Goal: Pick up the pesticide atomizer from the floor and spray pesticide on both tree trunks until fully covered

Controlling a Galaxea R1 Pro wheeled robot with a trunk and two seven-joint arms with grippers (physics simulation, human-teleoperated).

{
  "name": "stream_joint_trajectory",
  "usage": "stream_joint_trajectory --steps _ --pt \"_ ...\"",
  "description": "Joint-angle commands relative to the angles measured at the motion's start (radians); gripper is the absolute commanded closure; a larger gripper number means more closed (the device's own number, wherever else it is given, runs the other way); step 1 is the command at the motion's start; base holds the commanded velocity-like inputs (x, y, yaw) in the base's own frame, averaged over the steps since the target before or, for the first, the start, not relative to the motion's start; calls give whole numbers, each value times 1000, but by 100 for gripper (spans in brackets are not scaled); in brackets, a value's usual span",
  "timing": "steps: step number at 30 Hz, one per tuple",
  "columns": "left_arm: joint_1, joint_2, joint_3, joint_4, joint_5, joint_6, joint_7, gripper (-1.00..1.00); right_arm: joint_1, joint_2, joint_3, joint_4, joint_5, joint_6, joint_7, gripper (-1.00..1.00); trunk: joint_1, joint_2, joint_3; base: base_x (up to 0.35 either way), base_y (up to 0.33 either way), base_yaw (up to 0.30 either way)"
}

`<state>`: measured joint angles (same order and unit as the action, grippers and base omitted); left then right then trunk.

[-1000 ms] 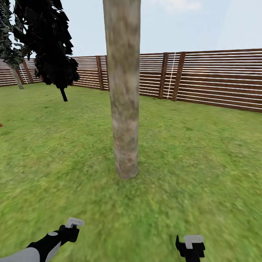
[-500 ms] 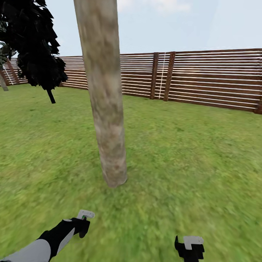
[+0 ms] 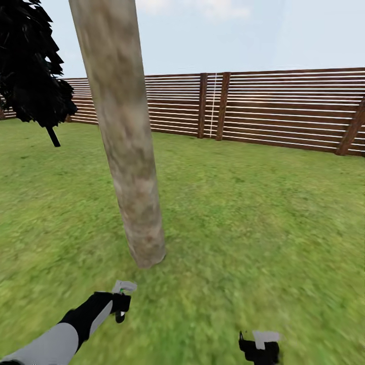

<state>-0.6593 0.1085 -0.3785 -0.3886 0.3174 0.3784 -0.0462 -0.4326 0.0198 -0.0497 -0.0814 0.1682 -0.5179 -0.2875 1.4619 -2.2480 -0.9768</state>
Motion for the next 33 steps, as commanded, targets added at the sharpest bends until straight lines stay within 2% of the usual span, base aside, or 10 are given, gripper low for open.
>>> stream_joint_trajectory --steps 1,3,4,5,11,19,21,23,29,33 --pt "-1 1 1 -20 -4 22 0 100 0 -10 -5 -1 3 0 86 -100 0 0 0 0 0 0" --pt "-3 22 4 -34 -4 53 0 100 0 -43 -12 -3 2 1 160 -100 0 0 0 0 0 0" --pt "-4 97 4 -40 -3 70 -6 100 0 -64 -64 -5 -8 1 191 -100 0 0 0 0 0 0" --pt "0 104 2 -42 -6 72 -6 100 0 -66 -79 -6 -9 1 193 -100 0 0 0 0 0 0" --pt "-10 17 -8 -73 -14 77 -1 100 0 -67 -88 -3 -9 1 198 -100 0 0 0 -186 0 0" --pt "-112 61 -2 -121 -14 225 -3 100 0 -67 -90 -4 -9 1 197 -100 0 0 0 -8 0 0" --pt "-116 -6 -7 -126 -17 228 -1 100 0 -67 -90 -4 -9 1 197 -100 0 0 0 0 0 0" --pt "-117 -33 -7 -127 -18 229 0 100 0 -67 -90 -5 -9 1 197 -100 0 0 0 0 0 0" --pt "-113 91 1 -127 -13 229 -2 100 0 -67 -89 -4 -9 1 196 -100 0 0 0 -17 0 0" --pt "-113 27 -6 -151 -16 230 0 100 0 -67 -88 -3 -9 1 196 -100 0 0 0 -294 0 0"
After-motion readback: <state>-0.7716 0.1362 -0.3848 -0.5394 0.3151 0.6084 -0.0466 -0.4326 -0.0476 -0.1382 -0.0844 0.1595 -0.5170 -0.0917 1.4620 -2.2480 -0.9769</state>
